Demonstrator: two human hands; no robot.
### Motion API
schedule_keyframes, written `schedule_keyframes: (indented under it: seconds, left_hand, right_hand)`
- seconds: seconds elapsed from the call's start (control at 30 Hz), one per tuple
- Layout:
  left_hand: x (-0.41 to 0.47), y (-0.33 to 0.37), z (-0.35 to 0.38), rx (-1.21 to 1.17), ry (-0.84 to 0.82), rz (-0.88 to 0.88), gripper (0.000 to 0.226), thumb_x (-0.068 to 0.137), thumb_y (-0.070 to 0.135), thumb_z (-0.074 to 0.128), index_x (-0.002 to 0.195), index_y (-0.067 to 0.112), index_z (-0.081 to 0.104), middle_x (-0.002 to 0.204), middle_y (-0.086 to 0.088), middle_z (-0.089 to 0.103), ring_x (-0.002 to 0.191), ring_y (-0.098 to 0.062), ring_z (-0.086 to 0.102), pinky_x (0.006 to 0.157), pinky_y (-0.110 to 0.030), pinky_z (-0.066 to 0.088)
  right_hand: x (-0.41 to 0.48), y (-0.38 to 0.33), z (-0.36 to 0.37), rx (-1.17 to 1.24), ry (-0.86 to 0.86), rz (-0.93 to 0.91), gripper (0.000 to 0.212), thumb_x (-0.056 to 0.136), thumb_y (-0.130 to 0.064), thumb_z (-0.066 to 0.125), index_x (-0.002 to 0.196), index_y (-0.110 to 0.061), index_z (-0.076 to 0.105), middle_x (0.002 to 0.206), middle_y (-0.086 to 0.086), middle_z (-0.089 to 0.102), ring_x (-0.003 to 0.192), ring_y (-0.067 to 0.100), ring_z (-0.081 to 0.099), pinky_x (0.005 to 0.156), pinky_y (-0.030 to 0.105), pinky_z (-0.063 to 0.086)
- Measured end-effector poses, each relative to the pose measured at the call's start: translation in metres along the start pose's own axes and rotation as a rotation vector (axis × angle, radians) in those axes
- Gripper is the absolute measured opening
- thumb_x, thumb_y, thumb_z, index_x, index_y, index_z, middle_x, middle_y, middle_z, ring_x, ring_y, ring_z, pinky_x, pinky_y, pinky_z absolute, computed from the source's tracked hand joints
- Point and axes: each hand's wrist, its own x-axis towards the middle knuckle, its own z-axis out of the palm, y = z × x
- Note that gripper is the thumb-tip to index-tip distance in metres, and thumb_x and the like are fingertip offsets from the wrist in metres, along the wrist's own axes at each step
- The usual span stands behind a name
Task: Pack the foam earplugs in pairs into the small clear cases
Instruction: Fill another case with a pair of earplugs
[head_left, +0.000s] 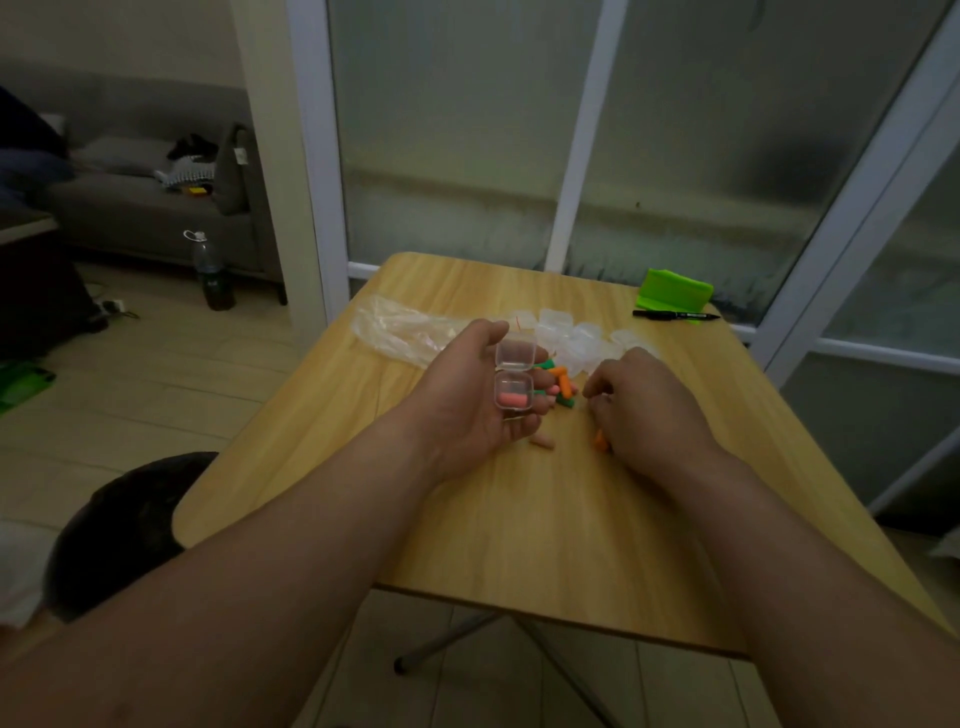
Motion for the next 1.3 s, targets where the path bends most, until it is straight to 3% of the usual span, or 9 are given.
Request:
schedule_keyframes:
  seconds: [0.13,0.3,0.47,0.6,0.73,0.9,1.0,1.1,1.3]
  left_hand:
    - [0.000,0.001,-0.002,0.001,0.012,-0.001,0.052,0.106,0.046,0.041,0.126,0.004,0.065,0.090,-0.014,0.069,0.067,-0.021,0.065,0.065,-0.033,0.048]
    - [0.001,0.000,-0.002,0.000,0.020,0.002,0.059,0.106,0.045,0.040,0.139,-0.001,0.058,0.088,-0.013,0.070,0.065,-0.021,0.065,0.062,-0.032,0.048]
    - [0.000,0.002,0.000,-0.012,0.006,0.001,0.049,0.107,0.043,0.039,0.127,0.004,0.061,0.081,-0.012,0.069,0.064,-0.021,0.060,0.062,-0.032,0.044]
    - [-0.001,0.002,0.000,-0.015,-0.025,-0.008,0.043,0.107,0.043,0.038,0.119,0.008,0.060,0.081,-0.012,0.067,0.066,-0.022,0.057,0.063,-0.032,0.043]
    - [-0.001,0.001,-0.002,-0.034,-0.091,-0.016,0.041,0.106,0.042,0.036,0.117,0.010,0.059,0.082,-0.010,0.061,0.065,-0.018,0.051,0.060,-0.031,0.042]
    - [0.003,-0.004,-0.004,-0.083,-0.125,-0.017,0.045,0.107,0.040,0.033,0.120,0.008,0.061,0.074,-0.004,0.057,0.057,-0.012,0.042,0.062,-0.031,0.041]
    - [0.002,-0.004,-0.004,-0.105,-0.122,-0.024,0.043,0.108,0.040,0.033,0.108,0.008,0.061,0.069,-0.004,0.062,0.052,-0.011,0.048,0.065,-0.031,0.042]
    - [0.002,-0.002,-0.005,-0.105,-0.113,-0.020,0.039,0.108,0.040,0.034,0.114,0.010,0.057,0.073,-0.006,0.063,0.052,-0.012,0.051,0.062,-0.031,0.045]
    - [0.004,-0.001,-0.007,-0.111,-0.082,-0.020,0.038,0.106,0.040,0.037,0.119,0.009,0.056,0.079,-0.009,0.063,0.055,-0.012,0.041,0.061,-0.030,0.047]
  right_hand:
    - [-0.002,-0.001,-0.001,0.057,0.019,0.017,0.012,0.101,-0.021,0.058,0.098,-0.031,0.063,0.093,-0.005,0.064,0.083,0.018,0.065,0.074,0.038,0.053]
    - [0.001,0.000,0.000,0.175,0.058,0.028,0.021,0.106,-0.021,0.058,0.120,-0.027,0.070,0.111,-0.002,0.063,0.100,0.019,0.063,0.082,0.033,0.045]
    - [0.002,-0.009,-0.014,0.305,0.114,0.018,0.008,0.100,-0.024,0.068,0.095,-0.030,0.068,0.092,-0.003,0.062,0.083,0.011,0.056,0.064,0.023,0.034]
    - [-0.007,-0.033,-0.032,0.587,0.161,0.003,0.008,0.098,-0.024,0.072,0.092,-0.028,0.067,0.083,-0.004,0.069,0.077,0.013,0.065,0.066,0.032,0.048]
    - [-0.020,-0.058,-0.038,0.683,0.132,-0.049,0.008,0.097,-0.024,0.075,0.094,-0.026,0.068,0.082,-0.005,0.070,0.074,0.005,0.065,0.063,0.022,0.049]
    - [-0.029,-0.069,-0.028,0.614,0.072,-0.083,0.010,0.095,-0.027,0.078,0.091,-0.026,0.069,0.091,-0.007,0.066,0.081,0.000,0.062,0.061,0.010,0.047]
    - [-0.029,-0.072,-0.026,0.573,0.083,-0.077,0.011,0.094,-0.023,0.080,0.087,-0.025,0.070,0.100,0.001,0.058,0.081,-0.008,0.056,0.060,0.003,0.043]
    - [-0.029,-0.073,-0.028,0.573,0.078,-0.060,0.008,0.094,-0.020,0.078,0.089,-0.022,0.072,0.102,0.005,0.056,0.078,-0.014,0.054,0.055,0.001,0.042]
    - [-0.027,-0.074,-0.022,0.539,0.078,-0.048,0.007,0.093,-0.028,0.079,0.089,-0.029,0.073,0.100,0.001,0.056,0.082,-0.001,0.057,0.063,0.002,0.041]
